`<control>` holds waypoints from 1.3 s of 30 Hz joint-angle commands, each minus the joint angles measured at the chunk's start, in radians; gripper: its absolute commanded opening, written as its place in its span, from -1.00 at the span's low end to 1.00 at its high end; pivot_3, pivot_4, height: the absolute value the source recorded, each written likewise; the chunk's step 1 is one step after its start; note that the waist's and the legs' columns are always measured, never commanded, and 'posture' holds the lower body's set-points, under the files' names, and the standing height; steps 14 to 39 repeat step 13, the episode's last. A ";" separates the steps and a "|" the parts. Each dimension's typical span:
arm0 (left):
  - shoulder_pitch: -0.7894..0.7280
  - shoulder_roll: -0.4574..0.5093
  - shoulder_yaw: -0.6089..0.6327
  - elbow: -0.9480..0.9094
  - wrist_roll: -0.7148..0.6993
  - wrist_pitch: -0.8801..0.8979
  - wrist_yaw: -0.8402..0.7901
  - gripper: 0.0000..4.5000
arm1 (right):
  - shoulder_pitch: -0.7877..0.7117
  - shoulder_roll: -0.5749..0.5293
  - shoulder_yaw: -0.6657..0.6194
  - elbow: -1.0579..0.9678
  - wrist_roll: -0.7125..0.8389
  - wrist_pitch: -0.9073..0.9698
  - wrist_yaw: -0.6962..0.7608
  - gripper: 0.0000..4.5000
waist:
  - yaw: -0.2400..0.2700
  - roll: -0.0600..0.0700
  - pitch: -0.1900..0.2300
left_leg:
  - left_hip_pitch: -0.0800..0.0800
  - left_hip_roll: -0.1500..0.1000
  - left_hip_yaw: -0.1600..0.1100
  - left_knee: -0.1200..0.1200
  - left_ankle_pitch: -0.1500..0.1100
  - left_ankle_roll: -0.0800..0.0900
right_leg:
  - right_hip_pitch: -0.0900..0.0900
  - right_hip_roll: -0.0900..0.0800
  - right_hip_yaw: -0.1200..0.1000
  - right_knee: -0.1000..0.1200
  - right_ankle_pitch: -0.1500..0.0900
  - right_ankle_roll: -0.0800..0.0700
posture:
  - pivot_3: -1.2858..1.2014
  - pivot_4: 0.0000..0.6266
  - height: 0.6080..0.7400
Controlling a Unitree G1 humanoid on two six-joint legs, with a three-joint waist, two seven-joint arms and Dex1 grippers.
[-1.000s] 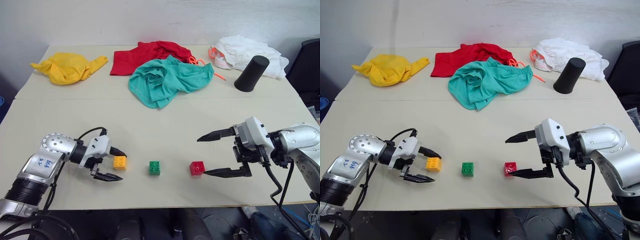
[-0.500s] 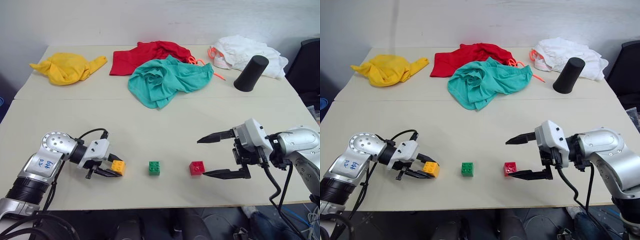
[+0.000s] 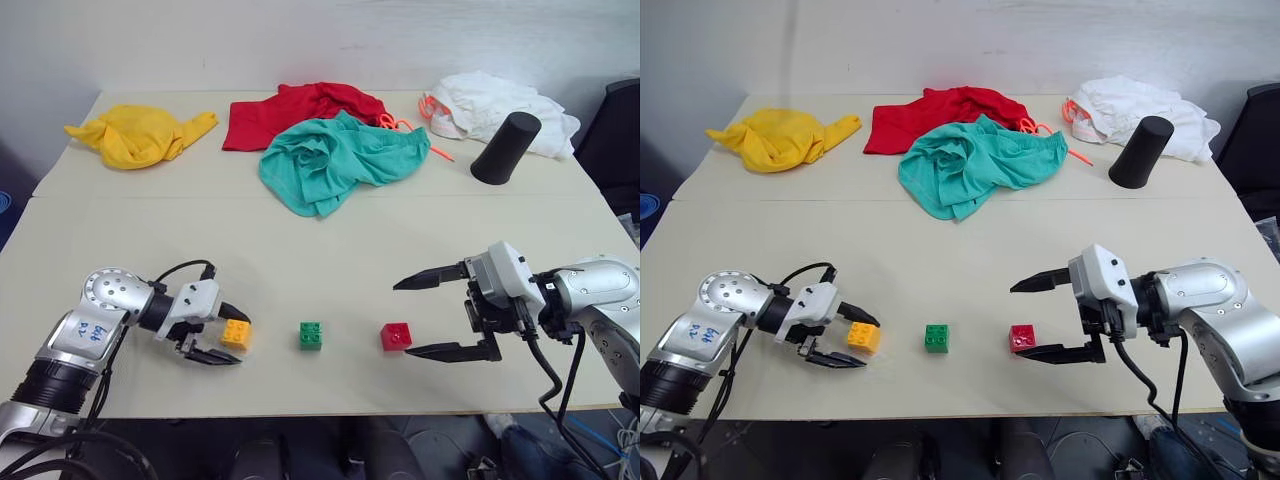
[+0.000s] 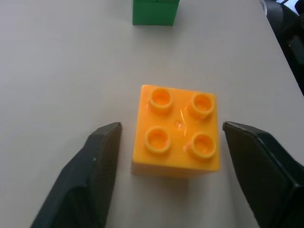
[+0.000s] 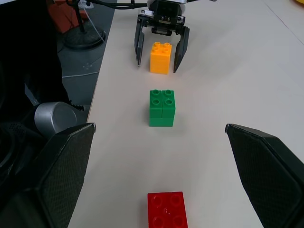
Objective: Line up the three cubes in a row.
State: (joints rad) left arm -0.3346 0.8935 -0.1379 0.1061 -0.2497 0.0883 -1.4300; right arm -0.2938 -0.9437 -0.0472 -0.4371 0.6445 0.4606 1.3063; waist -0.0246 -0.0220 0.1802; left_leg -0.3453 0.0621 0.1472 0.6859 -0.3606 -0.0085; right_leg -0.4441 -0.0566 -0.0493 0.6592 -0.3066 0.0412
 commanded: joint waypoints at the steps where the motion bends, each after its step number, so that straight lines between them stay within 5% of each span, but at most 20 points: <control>1: 0.033 0.047 0.070 -0.048 -0.022 0.041 0.025 1.00 | 0.006 -0.026 -0.032 0.005 -0.003 -0.021 0.024 1.00 | -0.001 0.000 0.000 | 0.000 0.000 0.000 0.000 0.000 0.000 | 0.000 0.000 0.000 0.000 0.000 0.000 | 0.03 -0.52 1.00; 8: 0.247 0.298 0.443 -0.144 -0.174 0.175 -0.087 1.00 | 0.113 -0.131 -0.139 0.171 -0.038 -0.121 0.183 1.00 | -0.004 -0.001 0.001 | 0.000 0.001 0.000 -0.001 0.000 0.000 | -0.001 0.001 0.000 -0.002 0.000 0.000 | 0.03 -0.52 1.00; 13: 0.362 0.321 0.603 -0.236 -0.238 0.256 -0.091 1.00 | 0.119 -0.126 -0.127 0.277 -0.082 -0.177 0.217 1.00 | -0.001 0.000 0.001 | 0.001 0.000 0.001 -0.001 0.000 0.000 | 0.001 0.000 0.001 -0.002 0.000 0.000 | 0.03 -0.52 1.00; 39: 0.362 0.321 0.603 -0.236 -0.238 0.256 -0.091 1.00 | 0.119 -0.126 -0.127 0.277 -0.082 -0.177 0.217 1.00 | -0.001 0.000 0.001 | 0.001 0.000 0.001 -0.001 0.000 0.000 | 0.001 0.000 0.001 -0.002 0.000 0.000 | 0.03 -0.52 1.00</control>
